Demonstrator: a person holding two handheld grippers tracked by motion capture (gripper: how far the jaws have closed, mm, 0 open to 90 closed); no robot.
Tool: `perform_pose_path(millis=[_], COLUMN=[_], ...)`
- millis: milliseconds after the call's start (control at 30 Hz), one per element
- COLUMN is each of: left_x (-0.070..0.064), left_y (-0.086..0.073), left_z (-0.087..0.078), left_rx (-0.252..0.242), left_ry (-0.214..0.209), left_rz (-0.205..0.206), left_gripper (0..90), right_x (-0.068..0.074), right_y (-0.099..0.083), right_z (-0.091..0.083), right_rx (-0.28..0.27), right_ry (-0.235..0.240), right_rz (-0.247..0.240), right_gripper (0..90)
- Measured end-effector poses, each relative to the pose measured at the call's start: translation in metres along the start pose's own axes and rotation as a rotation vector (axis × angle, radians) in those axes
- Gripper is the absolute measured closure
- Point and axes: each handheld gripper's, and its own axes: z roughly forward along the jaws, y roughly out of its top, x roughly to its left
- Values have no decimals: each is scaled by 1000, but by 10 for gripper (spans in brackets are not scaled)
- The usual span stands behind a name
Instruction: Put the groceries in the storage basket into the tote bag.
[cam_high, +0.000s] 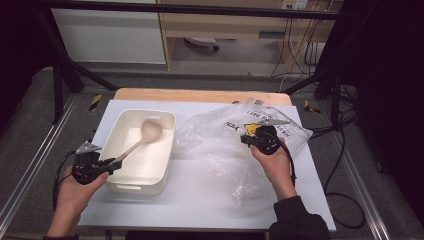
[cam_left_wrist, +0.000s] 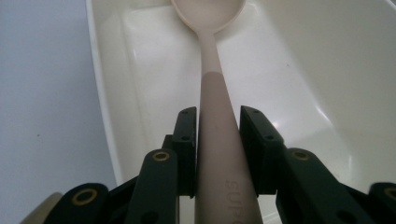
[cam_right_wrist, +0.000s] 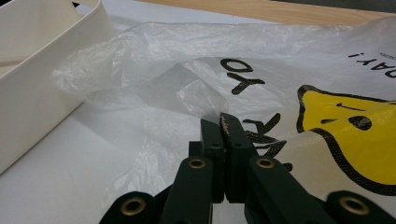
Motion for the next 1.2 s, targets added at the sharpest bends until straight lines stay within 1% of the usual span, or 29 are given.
perform_pose_path(millis=[133,200,433,633,733,833,933,1033,1100,1200], left_x=[0,0,0,-1,-2,0,0,-1,-1,-1], left_y=[0,-1,-2,-1,0,-1,-1,0,0,0], left_z=[0,-1,-1,-2,-2,-1,-1,-1,0,0], left_rx=[-3,-11,-12,0,6,-6,-14,-16,-18,-17], left_ry=[-1,-3,-2,-2,0,-8,-5,-2,-1,5], left_rz=[-1,-13,-12,0,-4,-17,-18,-12,-11,-7], left_gripper=[686,687,688,688,688,685,681,646,598,595], right_x=[0,0,1,0,0,0,1,1,1,1], right_y=[-1,-1,-1,-1,-1,-1,-1,-1,-1,-1], right_z=[1,1,0,-1,-1,-1,-1,-1,0,-1], right_rx=[2,6,4,3,3,4,6,5,8,8], right_ry=[-2,-1,0,1,1,2,-1,-3,-6,-5], right_rz=[3,0,-2,-4,-3,-4,-8,-11,-12,-10], right_gripper=[900,900,900,900,900,899,898,897,896,896])
